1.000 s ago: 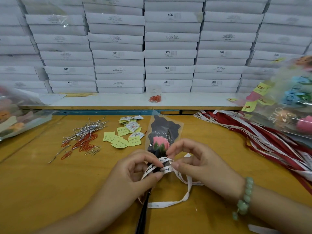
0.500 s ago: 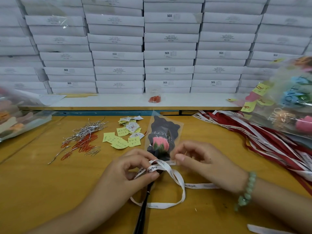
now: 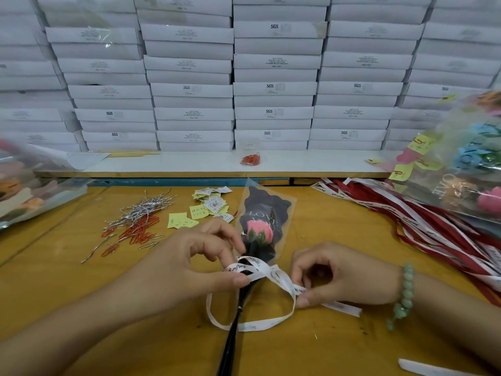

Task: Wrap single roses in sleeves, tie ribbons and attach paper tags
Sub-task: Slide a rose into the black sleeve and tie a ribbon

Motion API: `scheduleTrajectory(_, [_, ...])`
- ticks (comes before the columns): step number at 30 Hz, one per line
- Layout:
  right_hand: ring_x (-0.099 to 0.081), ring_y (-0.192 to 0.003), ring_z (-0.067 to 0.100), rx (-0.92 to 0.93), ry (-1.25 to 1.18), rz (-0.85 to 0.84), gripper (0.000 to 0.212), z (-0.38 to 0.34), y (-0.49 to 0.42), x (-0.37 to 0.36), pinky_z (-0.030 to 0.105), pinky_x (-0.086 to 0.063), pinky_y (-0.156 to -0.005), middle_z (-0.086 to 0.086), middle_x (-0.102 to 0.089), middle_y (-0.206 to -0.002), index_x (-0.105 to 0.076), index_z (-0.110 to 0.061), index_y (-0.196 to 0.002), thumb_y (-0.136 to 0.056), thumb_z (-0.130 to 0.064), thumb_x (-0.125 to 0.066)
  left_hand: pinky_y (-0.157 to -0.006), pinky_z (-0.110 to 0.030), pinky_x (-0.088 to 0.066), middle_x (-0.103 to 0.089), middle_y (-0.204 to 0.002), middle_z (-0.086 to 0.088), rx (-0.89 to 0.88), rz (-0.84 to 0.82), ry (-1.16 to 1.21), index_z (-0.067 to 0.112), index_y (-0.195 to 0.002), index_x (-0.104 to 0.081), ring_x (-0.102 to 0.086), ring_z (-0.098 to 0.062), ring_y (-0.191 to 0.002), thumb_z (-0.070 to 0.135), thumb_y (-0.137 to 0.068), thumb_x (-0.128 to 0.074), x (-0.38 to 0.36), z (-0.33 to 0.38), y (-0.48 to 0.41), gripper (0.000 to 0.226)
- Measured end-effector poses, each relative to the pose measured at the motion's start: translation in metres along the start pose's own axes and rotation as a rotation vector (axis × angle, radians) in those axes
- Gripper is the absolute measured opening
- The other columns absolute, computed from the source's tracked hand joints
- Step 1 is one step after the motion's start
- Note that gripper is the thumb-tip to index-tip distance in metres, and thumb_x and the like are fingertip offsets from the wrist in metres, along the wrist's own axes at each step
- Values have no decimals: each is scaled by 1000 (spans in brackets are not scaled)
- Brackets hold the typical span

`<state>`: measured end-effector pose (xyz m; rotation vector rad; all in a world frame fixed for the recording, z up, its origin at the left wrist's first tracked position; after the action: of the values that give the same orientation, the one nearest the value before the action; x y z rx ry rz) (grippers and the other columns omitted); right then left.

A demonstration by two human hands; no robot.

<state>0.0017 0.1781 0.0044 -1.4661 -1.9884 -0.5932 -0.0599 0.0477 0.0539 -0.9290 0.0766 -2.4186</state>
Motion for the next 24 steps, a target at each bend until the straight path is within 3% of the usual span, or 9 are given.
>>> scheduleTrajectory(6, [-63,-56,7,-75,-311,-114,6,13,3,-3,15,-50,-58,0,-70,-71,-70,-18,-80,-85,-14,-71,-76,-22,-47,-57,-88,5,-20,-115,18,31,-58,-64,-56,-11,-83,53,-74,-67,15,0,1,27])
scheduleTrajectory(11, [-61,-51,2,-131,-417,-276,11,22,10,-7,11,-47,-53,-5,-69,-66,-70,-13,-85,-90,-22,-66,-70,-19,-48,-62,-69,2,-33,-300,178,26,-64,-62,-60,-20,-70,40,-90,-63,24,-6,4,30])
scheduleTrajectory(14, [-61,-52,1,-176,-437,-403,18,26,19,-10,11,-43,-47,-8,-69,-67,-71,-18,-87,-91,-33,-63,-63,-18,-48,-51,-53,1,46,-398,275,17,-65,-55,-57,-20,-49,35,-94,-62,31,-26,7,35])
scheduleTrajectory(17, [-62,-52,-1,-220,-431,-517,19,31,27,-14,11,-37,-42,-10,-68,-67,-70,-20,-87,-93,-33,-59,-56,-18,-45,-43,-52,2,159,-501,258,10,-71,-57,-49,-16,-37,30,-100,-56,41,-54,11,36])
scheduleTrajectory(21, [-61,-49,-1,-318,-408,-637,20,36,36,-19,10,-38,-41,-11,-68,-65,-68,-17,-84,-94,-32,-59,-52,-33,-40,-40,-56,-14,241,-508,76,0,-76,-57,-48,-22,-41,27,-102,-53,56,-90,19,37])
scheduleTrajectory(24, [-60,-47,-1,-402,-400,-705,21,41,47,-17,8,-43,-44,-11,-68,-63,-68,-13,-83,-97,-20,-55,-55,-52,-44,-46,-61,-17,275,-383,6,2,-77,-63,-51,-18,-44,18,-98,-57,66,-104,19,27])
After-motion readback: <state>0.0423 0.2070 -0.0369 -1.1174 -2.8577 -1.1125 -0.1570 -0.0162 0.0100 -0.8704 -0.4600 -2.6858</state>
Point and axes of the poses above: each hand's wrist, its own y-axis away from the middle knuckle, its own x-axis out of the back of the hand, z = x × y, the point moved 10 cm from there along -y, towards the middle knuckle
